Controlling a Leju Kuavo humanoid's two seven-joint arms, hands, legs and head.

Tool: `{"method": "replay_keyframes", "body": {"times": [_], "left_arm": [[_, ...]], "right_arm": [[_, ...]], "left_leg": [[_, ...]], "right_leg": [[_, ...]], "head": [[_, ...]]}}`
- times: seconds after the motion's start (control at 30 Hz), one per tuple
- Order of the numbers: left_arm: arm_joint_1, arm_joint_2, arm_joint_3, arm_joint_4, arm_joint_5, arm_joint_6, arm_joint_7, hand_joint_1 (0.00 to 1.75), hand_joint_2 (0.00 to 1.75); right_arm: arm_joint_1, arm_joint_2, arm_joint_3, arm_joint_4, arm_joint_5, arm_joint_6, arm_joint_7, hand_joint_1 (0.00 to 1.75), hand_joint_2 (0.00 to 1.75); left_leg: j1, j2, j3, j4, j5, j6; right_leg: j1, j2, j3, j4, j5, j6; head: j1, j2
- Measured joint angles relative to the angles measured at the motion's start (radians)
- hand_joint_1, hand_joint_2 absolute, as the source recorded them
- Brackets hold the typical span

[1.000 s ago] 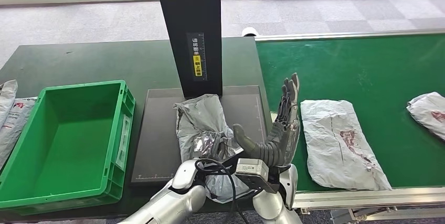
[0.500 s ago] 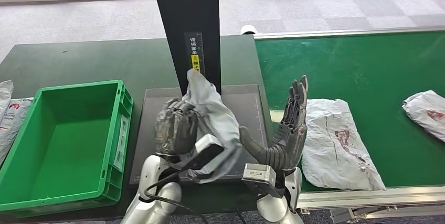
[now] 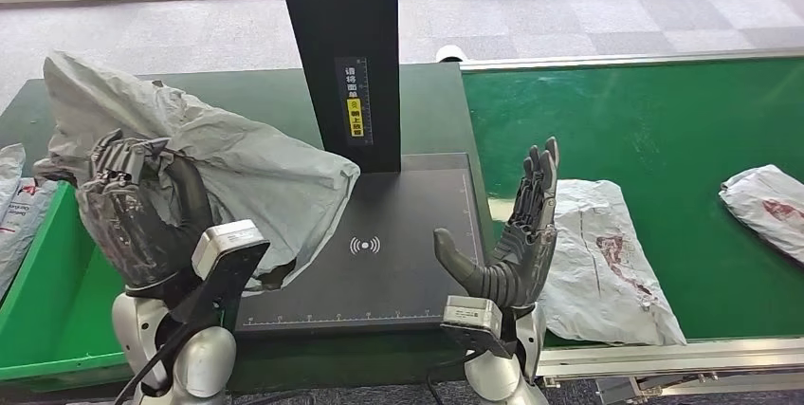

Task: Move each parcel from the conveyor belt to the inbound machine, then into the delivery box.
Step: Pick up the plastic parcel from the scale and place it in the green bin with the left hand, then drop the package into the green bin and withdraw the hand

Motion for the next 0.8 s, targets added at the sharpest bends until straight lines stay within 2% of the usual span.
{"method": "replay_keyframes", "body": {"times": [0.13, 0.37, 0.8], "left_arm": [[0.015, 0.001, 0.000, -0.133, -0.064, 0.000, 0.011, 1.75, 1.75], [0.028, 0.004, 0.001, -0.268, -0.020, 0.000, -0.025, 1.75, 1.75], [0.035, 0.001, 0.150, -0.190, -0.013, -0.003, -0.013, 1.75, 1.75]], "right_arm": [[0.000, 0.000, 0.000, 0.000, -0.013, 0.000, -0.009, 0.00, 1.75], [0.001, 0.000, 0.000, 0.000, -0.018, 0.000, -0.014, 0.00, 1.75], [0.006, 0.000, 0.000, -0.001, -0.016, 0.000, -0.018, 0.00, 1.75]], "left_leg": [[0.000, 0.000, 0.000, 0.000, 0.000, 0.000], [0.000, 0.000, 0.000, 0.000, 0.000, 0.000], [0.000, 0.000, 0.002, 0.000, 0.000, 0.000]], "right_leg": [[0.000, 0.000, 0.000, 0.000, 0.000, 0.000], [0.000, 0.000, 0.000, 0.000, 0.000, 0.000], [0.000, 0.000, 0.000, 0.000, 0.000, 0.000]], "head": [[0.000, 0.000], [0.000, 0.000], [0.000, 0.000]]}}
